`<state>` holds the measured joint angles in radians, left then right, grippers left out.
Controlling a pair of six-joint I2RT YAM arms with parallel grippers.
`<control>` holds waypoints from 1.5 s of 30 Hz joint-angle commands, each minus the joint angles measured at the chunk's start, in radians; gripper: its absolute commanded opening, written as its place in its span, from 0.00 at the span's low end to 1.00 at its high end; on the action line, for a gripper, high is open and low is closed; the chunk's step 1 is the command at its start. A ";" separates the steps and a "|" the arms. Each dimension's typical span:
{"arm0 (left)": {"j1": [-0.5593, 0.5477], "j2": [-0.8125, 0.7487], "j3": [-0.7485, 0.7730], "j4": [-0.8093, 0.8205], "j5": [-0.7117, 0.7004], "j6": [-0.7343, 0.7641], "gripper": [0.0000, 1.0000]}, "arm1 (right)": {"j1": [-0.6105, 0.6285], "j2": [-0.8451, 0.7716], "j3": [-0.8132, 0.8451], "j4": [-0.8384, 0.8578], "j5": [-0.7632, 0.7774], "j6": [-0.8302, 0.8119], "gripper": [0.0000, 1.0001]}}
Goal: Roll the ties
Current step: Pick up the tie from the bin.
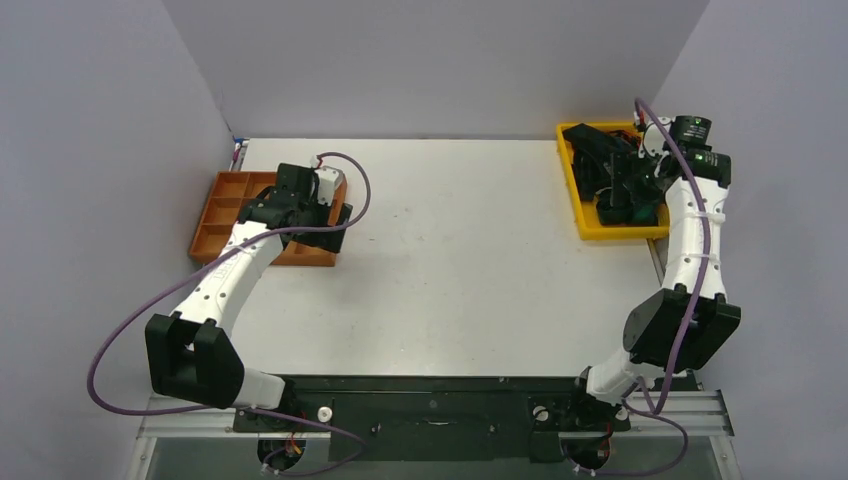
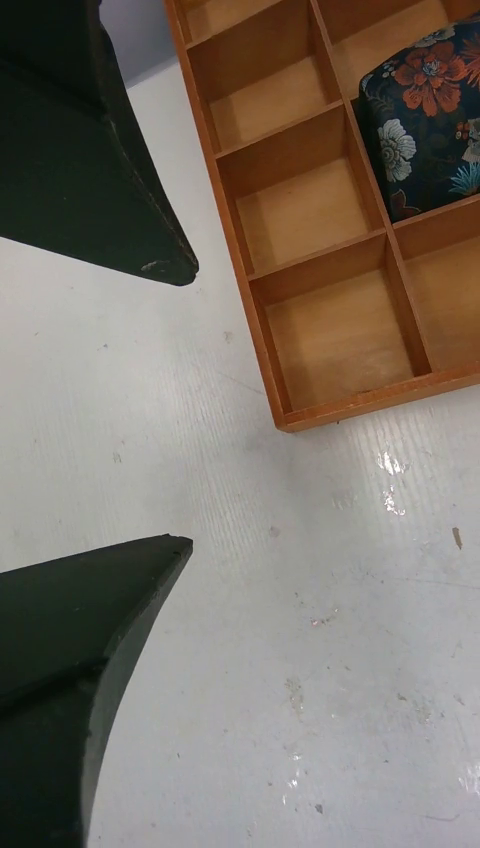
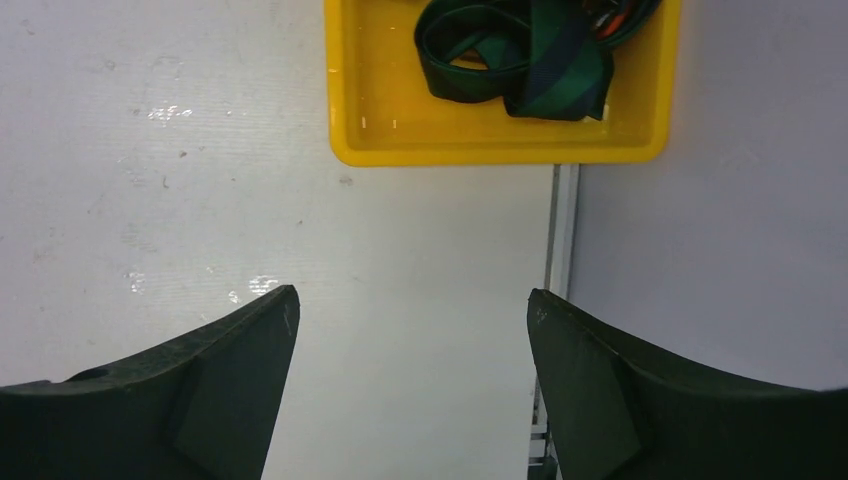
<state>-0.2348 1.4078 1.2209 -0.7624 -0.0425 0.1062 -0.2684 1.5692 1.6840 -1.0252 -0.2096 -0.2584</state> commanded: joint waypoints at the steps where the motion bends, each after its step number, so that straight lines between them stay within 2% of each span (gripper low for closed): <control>1: 0.001 -0.003 0.065 0.053 0.009 -0.063 0.97 | -0.046 0.097 0.132 -0.081 0.077 -0.017 0.79; 7: 0.006 -0.001 0.107 0.077 0.042 -0.040 0.97 | -0.060 0.294 0.333 -0.089 0.202 -0.085 0.78; 19: 0.017 0.021 0.136 0.073 0.042 -0.028 0.97 | -0.076 0.466 0.382 -0.060 0.274 -0.095 0.76; 30: 0.024 0.055 0.162 0.070 0.043 -0.038 0.97 | -0.074 0.446 0.361 -0.058 0.204 -0.084 0.76; 35: 0.038 0.070 0.182 0.092 0.104 -0.052 0.97 | -0.074 0.415 0.354 -0.052 0.144 -0.084 0.76; 45: 0.062 0.140 0.275 0.030 0.105 -0.060 0.97 | -0.077 0.491 0.366 -0.032 0.187 -0.143 0.76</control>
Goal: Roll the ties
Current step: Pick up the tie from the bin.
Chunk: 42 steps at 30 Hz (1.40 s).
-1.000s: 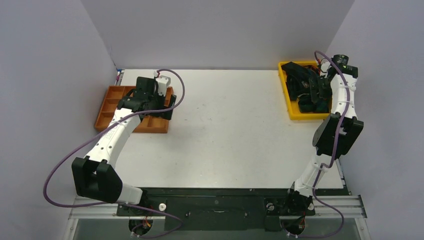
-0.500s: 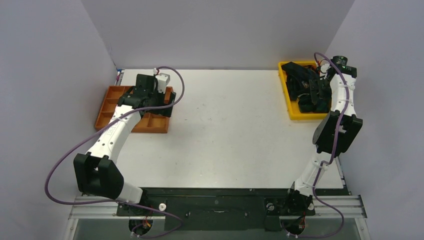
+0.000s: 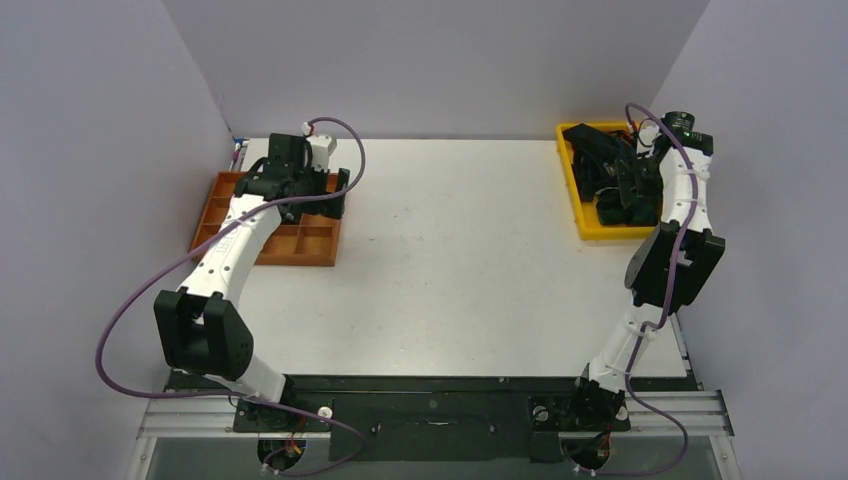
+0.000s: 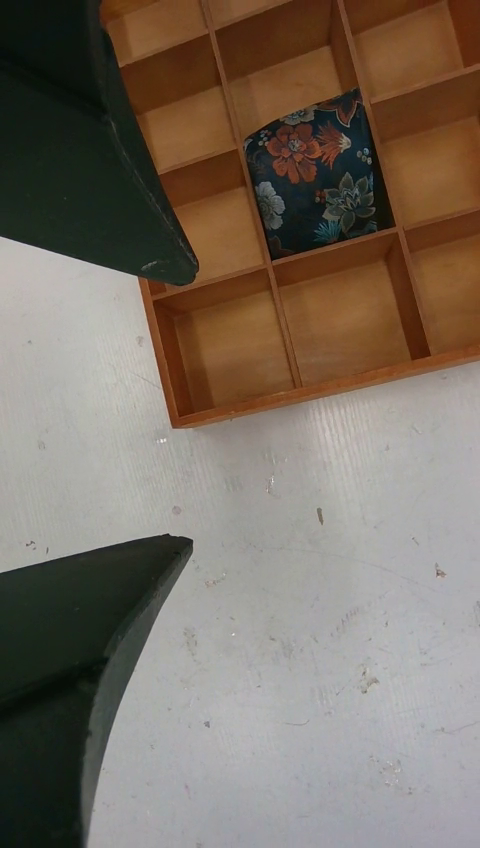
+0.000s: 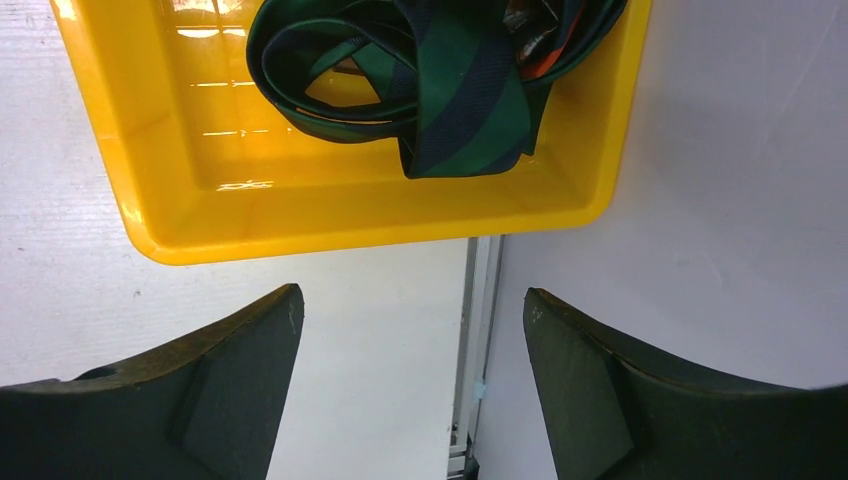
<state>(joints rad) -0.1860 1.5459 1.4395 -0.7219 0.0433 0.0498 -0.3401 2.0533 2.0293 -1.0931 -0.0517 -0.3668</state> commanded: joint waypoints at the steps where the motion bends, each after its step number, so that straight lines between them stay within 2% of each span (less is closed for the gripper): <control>1: 0.013 0.003 0.060 -0.013 0.016 -0.001 0.97 | -0.006 0.027 0.024 0.047 0.036 -0.037 0.76; 8: 0.022 0.001 0.053 -0.045 -0.010 0.002 0.97 | -0.007 0.128 0.059 0.123 0.137 -0.055 0.76; 13: 0.025 0.005 0.058 -0.076 -0.025 0.019 0.97 | -0.007 0.216 0.088 0.156 0.100 -0.053 0.74; 17: 0.028 0.011 0.066 -0.097 -0.033 0.023 0.97 | -0.007 0.274 0.111 0.162 0.062 -0.045 0.67; 19: 0.029 0.013 0.068 -0.104 -0.035 0.027 0.97 | -0.007 0.295 0.119 0.161 0.034 -0.043 0.56; 20: 0.030 0.013 0.067 -0.106 -0.035 0.028 0.97 | -0.006 0.304 0.122 0.161 0.025 -0.044 0.41; 21: 0.030 0.013 0.067 -0.108 -0.036 0.030 0.97 | -0.006 0.304 0.122 0.160 0.012 -0.044 0.34; 22: 0.032 0.013 0.068 -0.108 -0.035 0.032 0.97 | -0.006 0.293 0.120 0.159 0.007 -0.046 0.18; 24: 0.033 0.014 0.072 -0.106 -0.036 0.034 0.97 | -0.007 0.253 0.100 0.161 -0.017 -0.058 0.01; 29: 0.039 0.011 0.067 -0.077 -0.022 0.032 0.97 | -0.008 0.081 0.016 0.162 -0.114 -0.089 0.00; 35: 0.042 0.032 0.076 -0.031 0.016 0.014 0.97 | 0.018 -0.177 -0.046 0.134 -0.308 -0.082 0.00; 39: 0.043 0.058 0.110 -0.020 0.038 0.003 0.97 | 0.092 -0.284 -0.052 0.110 -0.402 -0.040 0.00; 42: 0.047 0.080 0.148 -0.015 0.058 -0.003 0.97 | 0.199 -0.339 -0.019 0.119 -0.467 0.022 0.00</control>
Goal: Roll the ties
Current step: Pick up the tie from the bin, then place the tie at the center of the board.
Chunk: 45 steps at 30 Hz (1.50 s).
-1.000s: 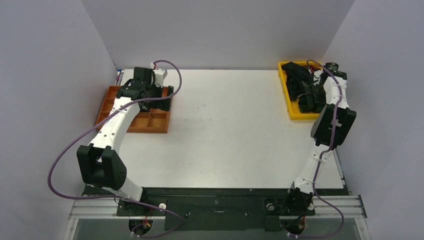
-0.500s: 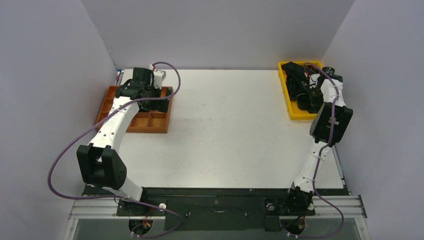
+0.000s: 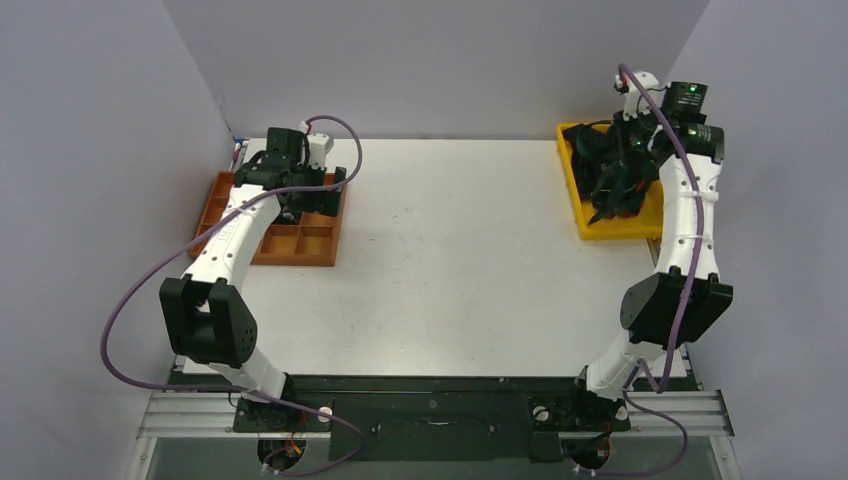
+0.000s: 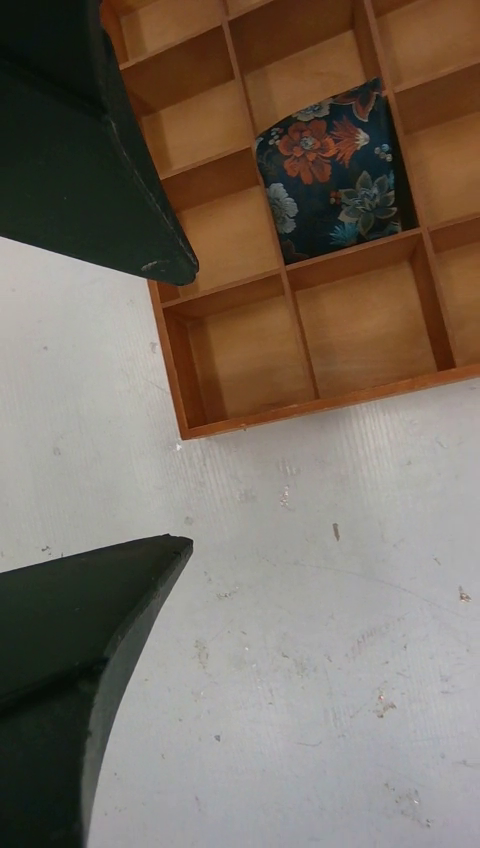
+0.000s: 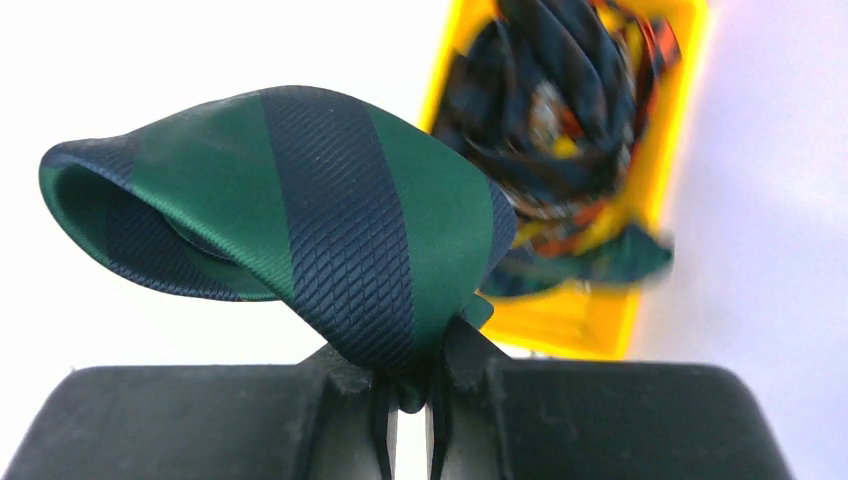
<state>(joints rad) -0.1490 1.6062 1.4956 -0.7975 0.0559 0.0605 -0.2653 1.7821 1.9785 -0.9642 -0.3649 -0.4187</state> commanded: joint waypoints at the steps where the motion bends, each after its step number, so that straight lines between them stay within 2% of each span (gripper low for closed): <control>1: 0.012 0.024 0.100 0.061 0.048 -0.014 0.97 | 0.149 -0.087 0.047 0.007 -0.164 0.092 0.00; 7: 0.026 0.059 0.169 0.057 0.059 -0.034 0.97 | 0.376 -0.142 0.179 0.173 -0.246 0.329 0.00; 10: 0.045 0.067 0.196 0.048 0.079 -0.047 0.97 | 0.440 -0.165 0.169 0.250 -0.294 0.426 0.00; 14: 0.078 0.073 0.209 0.042 0.116 -0.054 0.97 | 0.482 -0.205 0.044 0.311 -0.352 0.531 0.00; 15: 0.082 0.069 0.204 0.040 0.128 -0.054 0.97 | 0.468 -0.211 -0.026 0.304 -0.355 0.543 0.17; 16: 0.090 0.064 0.200 0.041 0.135 -0.053 0.97 | 0.455 -0.226 -0.064 0.288 -0.359 0.549 0.30; 17: 0.093 0.054 0.183 0.045 0.148 -0.041 0.97 | 0.423 -0.232 -0.149 0.276 -0.373 0.540 0.59; 19: 0.097 0.028 0.141 0.066 0.164 -0.008 0.97 | 0.360 -0.238 -0.259 0.209 -0.353 0.486 0.77; 22: 0.092 -0.016 0.066 0.099 0.226 0.071 0.97 | 0.277 -0.192 -0.318 0.066 -0.336 0.371 0.80; 26: 0.046 -0.060 -0.040 0.147 0.337 0.194 0.97 | 0.269 -0.162 -0.348 0.011 -0.281 0.285 0.78; 29: -0.062 -0.046 -0.081 0.152 0.359 0.300 0.97 | 0.268 -0.145 -0.357 0.009 -0.264 0.287 0.76; 32: -0.160 0.019 -0.081 0.157 0.351 0.396 0.97 | 0.269 -0.142 -0.384 0.006 -0.229 0.275 0.74; 35: -0.265 0.083 -0.066 0.167 0.372 0.424 0.97 | 0.275 -0.143 -0.431 0.003 -0.198 0.233 0.72; 41: -0.381 0.193 -0.089 0.224 0.443 0.458 0.98 | 0.362 -0.116 -0.505 0.012 -0.155 0.162 0.66; 45: -0.444 0.229 -0.170 0.330 0.399 0.535 1.00 | 0.371 -0.126 -0.536 0.012 -0.186 0.165 0.64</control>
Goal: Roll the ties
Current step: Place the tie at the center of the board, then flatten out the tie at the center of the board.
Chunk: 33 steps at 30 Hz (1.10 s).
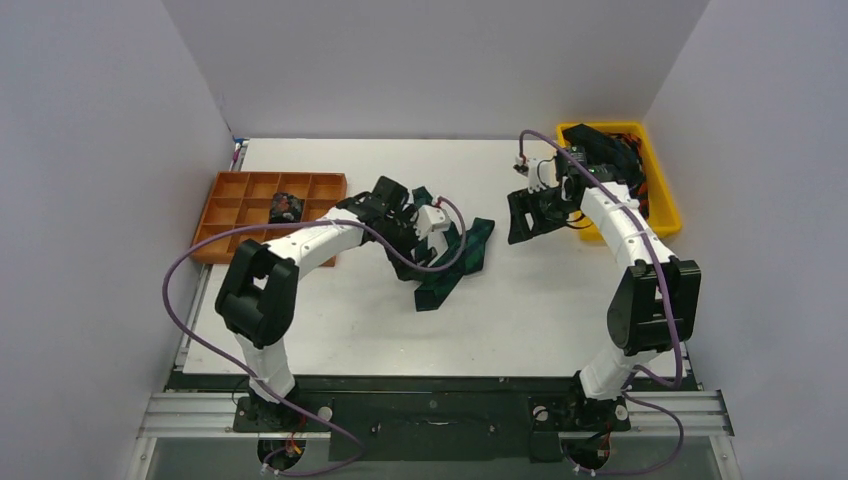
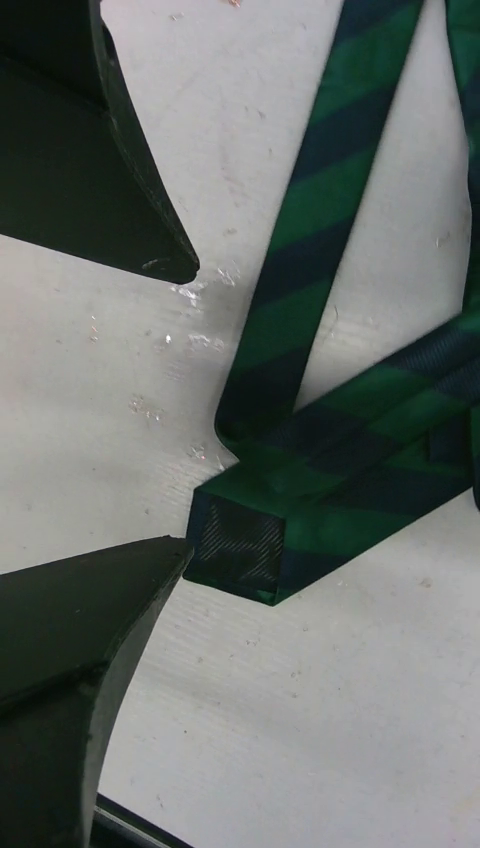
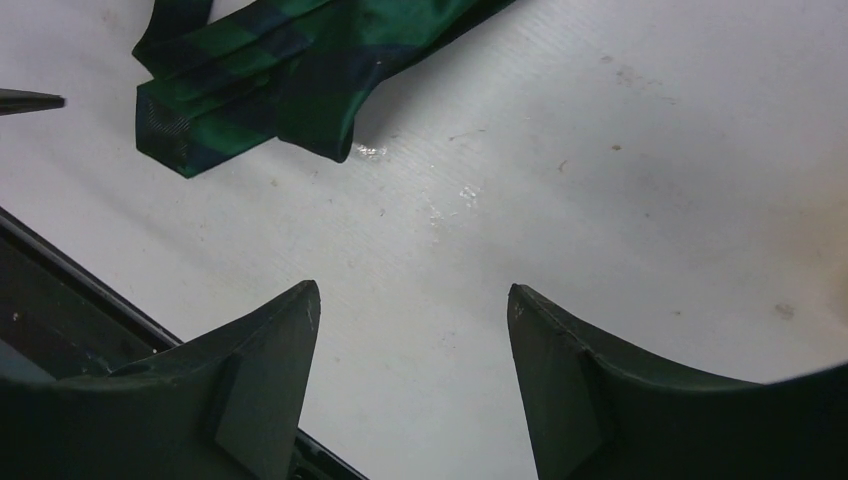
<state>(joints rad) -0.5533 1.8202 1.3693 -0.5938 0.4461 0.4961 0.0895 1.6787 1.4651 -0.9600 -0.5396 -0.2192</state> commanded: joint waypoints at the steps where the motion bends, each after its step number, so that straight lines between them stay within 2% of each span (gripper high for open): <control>1: -0.055 0.023 -0.061 0.138 -0.004 0.110 0.97 | 0.012 -0.030 -0.029 0.007 -0.014 -0.033 0.64; 5: -0.074 0.076 -0.067 0.167 -0.061 0.161 0.88 | -0.019 -0.067 -0.073 -0.014 -0.021 -0.040 0.62; 9: -0.084 0.133 -0.007 0.117 -0.079 0.165 0.80 | -0.038 -0.111 -0.131 -0.019 -0.020 -0.049 0.62; 11: -0.100 0.157 0.018 0.080 -0.094 0.182 0.71 | -0.048 -0.127 -0.145 -0.020 -0.019 -0.046 0.62; 16: -0.142 0.148 -0.005 -0.013 -0.089 0.274 0.37 | -0.082 -0.151 -0.155 -0.023 -0.012 -0.040 0.60; 17: -0.145 0.141 -0.006 -0.029 -0.058 0.289 0.33 | -0.099 -0.152 -0.156 -0.026 -0.011 -0.040 0.59; 18: -0.151 0.127 0.008 -0.075 -0.036 0.292 0.22 | -0.108 -0.153 -0.155 -0.029 -0.012 -0.040 0.58; 19: -0.152 0.120 0.024 -0.104 0.020 0.283 0.17 | -0.122 -0.153 -0.154 -0.034 -0.012 -0.043 0.58; 21: -0.167 0.102 0.135 -0.225 0.114 0.242 0.03 | -0.133 -0.155 -0.150 -0.042 -0.006 -0.050 0.56; 25: -0.190 0.107 0.364 -0.342 0.265 0.121 0.00 | -0.147 -0.145 -0.125 -0.058 0.013 -0.065 0.55; 28: -0.176 0.144 0.507 -0.367 0.309 0.007 0.00 | -0.158 -0.130 -0.091 -0.075 0.028 -0.078 0.53; 32: -0.089 0.281 0.743 -0.421 0.371 -0.089 0.02 | -0.162 -0.112 -0.052 -0.099 0.046 -0.095 0.53; 33: -0.071 0.337 0.829 -0.491 0.367 -0.084 0.04 | -0.163 -0.110 -0.047 -0.102 0.048 -0.097 0.53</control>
<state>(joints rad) -0.7116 2.0132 2.0010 -0.9287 0.7067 0.5156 -0.0658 1.5631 1.3533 -1.0409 -0.5182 -0.2821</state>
